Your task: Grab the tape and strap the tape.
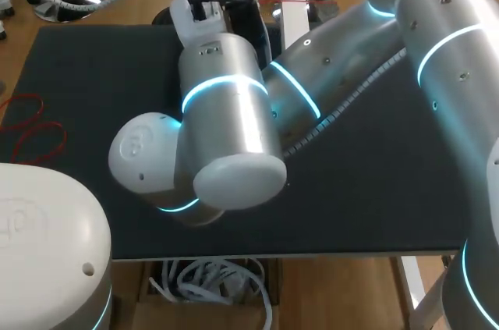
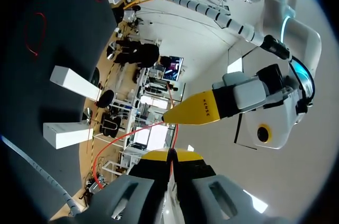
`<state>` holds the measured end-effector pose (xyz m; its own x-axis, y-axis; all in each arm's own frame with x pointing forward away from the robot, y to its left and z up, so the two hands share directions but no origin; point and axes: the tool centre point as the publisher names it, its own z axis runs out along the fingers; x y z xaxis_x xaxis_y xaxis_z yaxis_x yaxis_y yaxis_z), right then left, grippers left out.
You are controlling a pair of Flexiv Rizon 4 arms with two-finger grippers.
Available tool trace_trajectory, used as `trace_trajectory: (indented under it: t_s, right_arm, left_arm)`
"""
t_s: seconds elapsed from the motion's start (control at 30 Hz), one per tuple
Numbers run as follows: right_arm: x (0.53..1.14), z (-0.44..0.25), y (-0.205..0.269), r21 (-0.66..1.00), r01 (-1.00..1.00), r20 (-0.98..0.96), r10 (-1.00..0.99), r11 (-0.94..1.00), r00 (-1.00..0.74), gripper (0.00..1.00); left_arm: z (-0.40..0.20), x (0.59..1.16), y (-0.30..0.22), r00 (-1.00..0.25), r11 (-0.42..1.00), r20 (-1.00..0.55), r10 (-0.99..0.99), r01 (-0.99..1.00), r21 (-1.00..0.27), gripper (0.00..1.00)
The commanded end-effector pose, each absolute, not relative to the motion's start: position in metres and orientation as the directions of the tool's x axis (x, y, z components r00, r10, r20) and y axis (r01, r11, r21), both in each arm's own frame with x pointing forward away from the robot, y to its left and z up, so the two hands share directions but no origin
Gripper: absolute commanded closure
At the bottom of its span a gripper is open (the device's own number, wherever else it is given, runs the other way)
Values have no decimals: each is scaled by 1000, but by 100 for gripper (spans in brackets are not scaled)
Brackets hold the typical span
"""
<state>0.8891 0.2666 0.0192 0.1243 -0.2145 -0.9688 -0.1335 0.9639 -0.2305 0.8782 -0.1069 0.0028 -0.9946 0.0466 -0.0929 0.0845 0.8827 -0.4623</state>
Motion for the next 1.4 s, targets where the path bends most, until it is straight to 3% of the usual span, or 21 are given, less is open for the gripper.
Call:
trace_trajectory:
  t_s: [0.03, 0.97, 1.03, 1.07, 1.1, 1.2, 1.23, 1.3, 1.4]
  right_arm:
    - [888, 20, 271, -235, -136, -968, -219, 962, 122, 100]
    - [883, 26, 274, -234, -145, -967, -216, 961, 135, 100]
    - [880, 27, 273, -232, -145, -968, -213, 962, 135, 90]
    - [879, 27, 272, -231, -145, -968, -212, 962, 135, 95]
    - [878, 27, 272, -230, -145, -968, -211, 962, 135, 94]
    - [875, 29, 270, -225, -143, -969, -207, 964, 134, 86]
    - [874, 29, 269, -224, -141, -970, -205, 964, 134, 78]
    - [872, 30, 268, -219, -139, -971, -201, 966, 134, 85]
    - [867, 32, 266, -214, -137, -971, -196, 967, 134, 79]
  left_arm:
    - [4, 878, -108, -995, 885, -91, 47, 83, -458, 100]
    - [4, 878, -108, -995, 885, -91, 47, 83, -458, 100]
    - [4, 878, -108, -995, 885, -91, 47, 83, -458, 100]
    - [4, 878, -108, -995, 885, -91, 47, 83, -458, 100]
    - [4, 878, -108, -995, 885, -91, 47, 83, -458, 100]
    - [4, 878, -108, -995, 885, -91, 47, 83, -458, 100]
    - [4, 878, -108, -995, 885, -91, 47, 83, -458, 100]
    - [4, 878, -108, -995, 885, -91, 47, 83, -458, 100]
    - [4, 878, -108, -995, 885, -91, 47, 83, -458, 100]
